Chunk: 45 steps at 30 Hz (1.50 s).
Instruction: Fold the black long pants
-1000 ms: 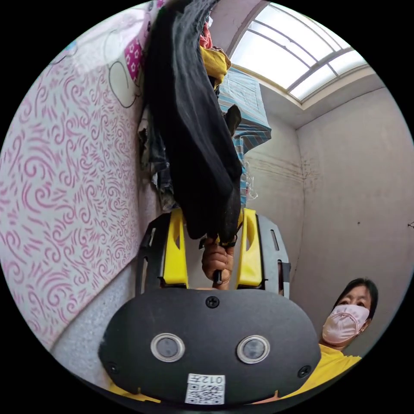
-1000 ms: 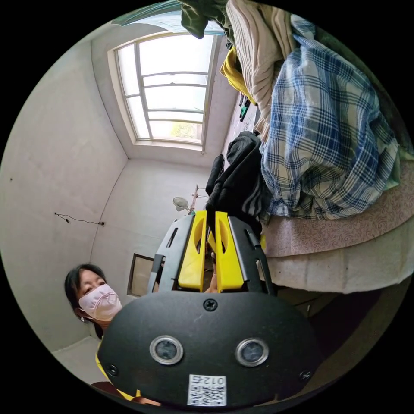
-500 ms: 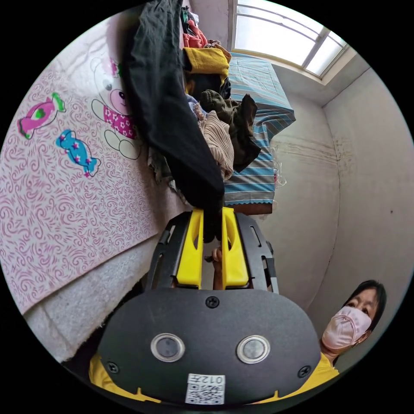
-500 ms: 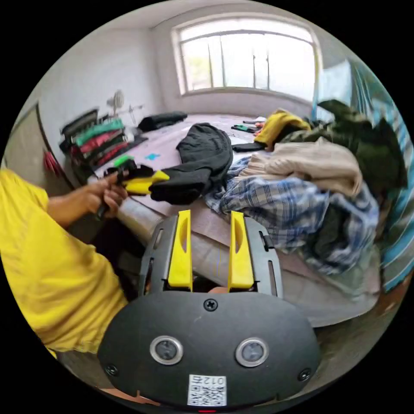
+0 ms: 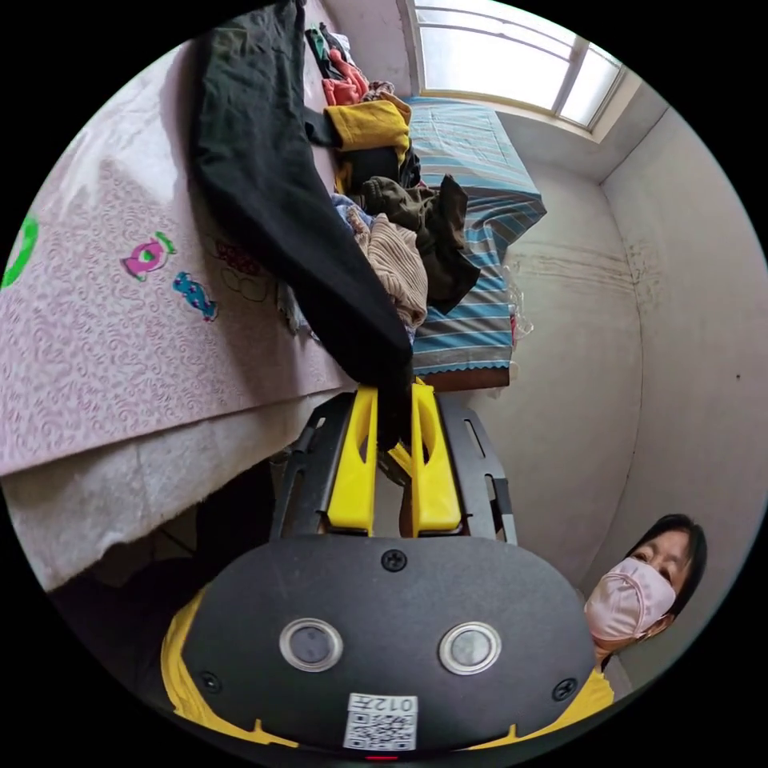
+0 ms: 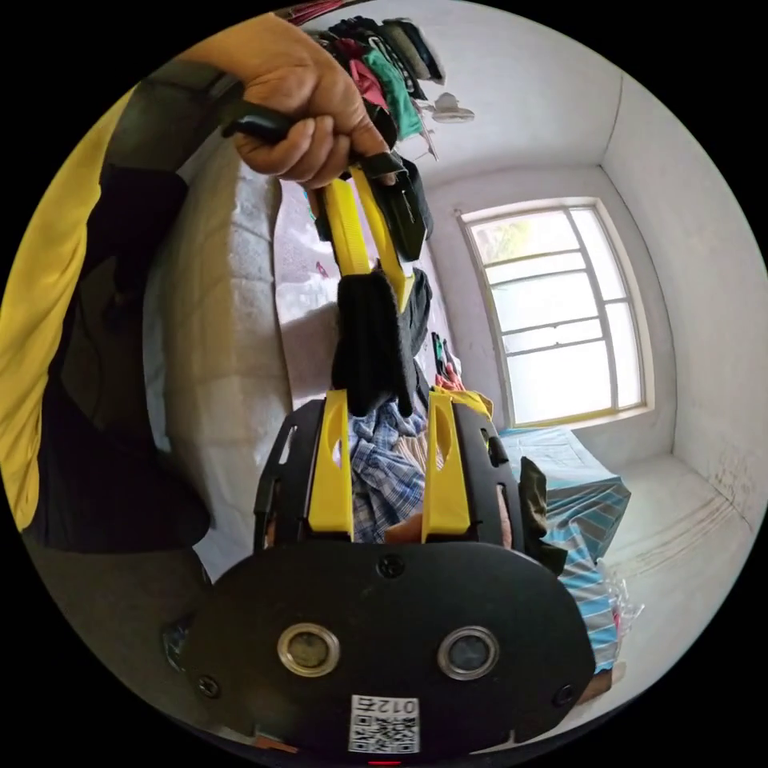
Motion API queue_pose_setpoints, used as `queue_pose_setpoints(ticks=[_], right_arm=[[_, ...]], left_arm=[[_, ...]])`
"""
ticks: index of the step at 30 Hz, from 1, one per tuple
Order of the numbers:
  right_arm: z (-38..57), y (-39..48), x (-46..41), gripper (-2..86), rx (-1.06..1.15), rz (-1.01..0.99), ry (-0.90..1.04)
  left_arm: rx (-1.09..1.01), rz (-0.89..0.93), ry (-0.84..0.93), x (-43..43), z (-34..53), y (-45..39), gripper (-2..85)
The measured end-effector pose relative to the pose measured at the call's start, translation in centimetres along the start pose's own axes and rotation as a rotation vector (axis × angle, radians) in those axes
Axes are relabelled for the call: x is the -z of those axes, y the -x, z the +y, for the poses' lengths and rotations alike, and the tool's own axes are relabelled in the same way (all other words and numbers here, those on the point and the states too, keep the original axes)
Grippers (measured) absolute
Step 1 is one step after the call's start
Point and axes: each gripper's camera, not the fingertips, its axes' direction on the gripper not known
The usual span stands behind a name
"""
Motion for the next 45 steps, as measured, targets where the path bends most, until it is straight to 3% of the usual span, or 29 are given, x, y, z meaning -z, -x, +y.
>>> queue_pose_setpoints(ticks=[10,14,20,27,33,37,39,43,45], right_arm=[[-9.1,8.7,3.0,14.3,-0.114,-0.106,-0.212],[-12.7,13.4,3.1,5.6,-0.038,-0.134,-0.324],[-15.8,16.0,1.6,3.0,0.011,-0.497,-0.254],[-16.7,16.5,-2.4,2.2,-0.104,-0.691,-0.146],[-15.5,14.1,-4.4,2.0,-0.154,-0.866,-0.184],[-14.1,12.5,-6.7,1.8,-0.187,-0.917,-0.189],[-13.7,12.2,-7.5,1.8,-0.166,-0.91,-0.186],[-12.8,11.4,-10.0,1.8,-0.146,-0.94,-0.18],[-12.2,11.0,-11.5,2.0,-0.139,-0.961,-0.172]], left_arm=[[0.063,0.028,-0.12,8.1,9.1,-0.3,5.2],[0.12,0.016,-0.201,11.2,13.0,1.2,4.9],[0.19,-0.043,-0.175,12.6,16.9,3.7,4.5],[0.175,-0.049,-0.135,12.7,19.0,3.5,4.4],[0.055,-0.08,-0.099,13.5,21.9,-0.3,4.0],[-0.088,-0.131,-0.227,16.4,24.0,-4.5,2.0],[-0.188,-0.207,-0.271,17.7,23.9,-7.0,1.4],[-0.379,-0.627,-0.228,16.5,20.3,-12.7,0.7],[-0.48,-0.667,-0.161,14.4,17.7,-14.3,0.7]])
